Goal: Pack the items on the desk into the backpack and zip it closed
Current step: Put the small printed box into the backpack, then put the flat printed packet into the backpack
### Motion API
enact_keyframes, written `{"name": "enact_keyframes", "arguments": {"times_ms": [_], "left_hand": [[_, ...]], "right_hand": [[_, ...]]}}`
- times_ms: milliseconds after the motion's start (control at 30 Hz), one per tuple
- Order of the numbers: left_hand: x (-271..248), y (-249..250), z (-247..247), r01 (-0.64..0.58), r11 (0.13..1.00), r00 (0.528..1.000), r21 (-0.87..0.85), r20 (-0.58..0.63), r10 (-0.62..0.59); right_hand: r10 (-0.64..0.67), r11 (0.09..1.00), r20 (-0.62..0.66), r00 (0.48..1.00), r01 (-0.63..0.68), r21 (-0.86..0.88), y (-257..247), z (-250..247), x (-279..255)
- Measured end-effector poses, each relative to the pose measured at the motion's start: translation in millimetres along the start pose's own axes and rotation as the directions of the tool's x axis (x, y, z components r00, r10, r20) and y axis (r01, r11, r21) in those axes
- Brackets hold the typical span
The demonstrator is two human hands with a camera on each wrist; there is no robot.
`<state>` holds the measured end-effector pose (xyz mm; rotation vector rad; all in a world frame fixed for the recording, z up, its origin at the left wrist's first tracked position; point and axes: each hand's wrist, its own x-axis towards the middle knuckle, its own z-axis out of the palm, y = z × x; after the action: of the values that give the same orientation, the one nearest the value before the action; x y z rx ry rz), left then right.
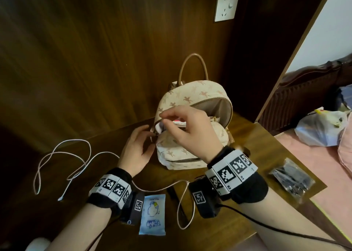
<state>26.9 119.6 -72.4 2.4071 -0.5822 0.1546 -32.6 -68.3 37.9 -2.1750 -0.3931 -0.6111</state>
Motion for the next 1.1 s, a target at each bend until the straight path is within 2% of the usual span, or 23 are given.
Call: {"name": "enact_keyframes", "arguments": {"times_ms": [167, 267, 367, 500, 567, 633, 733, 833, 933, 1000, 1100], "left_hand": [[-38.2, -15.0, 1.0, 0.080, 0.996, 0.987, 0.041, 0.134, -0.085], [-61.8, -22.1, 0.9, 0.153, 0.984, 0.959, 0.095, 0.225, -0.171], [-82.6, -29.7, -1.3, 0.248, 0.962, 0.923, 0.111, 0.276, -0.270], [-108.1, -38.8, -1.9, 0.317, 0.945, 0.897, 0.081, 0.297, -0.326], [-118.9, -41.3, 1.6, 0.347, 0.934, 0.878, 0.081, 0.322, -0.354], [-128.2, -43.5, 7.9, 0.375, 0.923, 0.855, 0.089, 0.351, -0.382], [-137.3, -47.1, 20.0, 0.379, 0.917, 0.816, 0.126, 0.421, -0.396], [-142.5, -49.2, 33.7, 0.363, 0.914, 0.775, 0.181, 0.486, -0.404], [-144.2, -49.6, 46.3, 0.342, 0.902, 0.740, 0.263, 0.515, -0.431], [-143.9, -50.1, 53.1, 0.310, 0.894, 0.730, 0.325, 0.521, -0.443], [-141.7, -51.3, 59.6, 0.324, 0.888, 0.751, 0.328, 0.481, -0.452]], "right_hand": [[-0.009, 0.980, 0.021, 1.000, 0.005, 0.199, -24.8, 16.7, -6.2], [0.016, 0.955, 0.097, 0.995, -0.044, 0.293, -26.2, 33.2, -14.4], [0.034, 0.968, 0.172, 0.985, -0.075, 0.241, -15.5, 56.6, -28.3], [0.064, 0.992, 0.310, 0.948, -0.096, 0.087, 14.7, 90.4, -54.9], [0.133, 0.989, 0.410, 0.902, -0.147, 0.003, 31.8, 102.6, -69.2], [0.228, 0.973, 0.505, 0.833, -0.217, -0.081, 44.5, 110.8, -82.8], [0.371, 0.928, 0.622, 0.689, -0.304, -0.216, 56.3, 119.3, -98.9], [0.471, 0.882, 0.688, 0.552, -0.317, -0.350, 66.4, 128.0, -112.7], [0.544, 0.839, 0.685, 0.484, -0.300, -0.454, 74.2, 134.2, -124.4], [0.561, 0.828, 0.686, 0.464, -0.289, -0.481, 75.5, 135.0, -128.5], [0.568, 0.822, 0.700, 0.433, -0.250, -0.512, 76.2, 133.9, -130.9]]}}
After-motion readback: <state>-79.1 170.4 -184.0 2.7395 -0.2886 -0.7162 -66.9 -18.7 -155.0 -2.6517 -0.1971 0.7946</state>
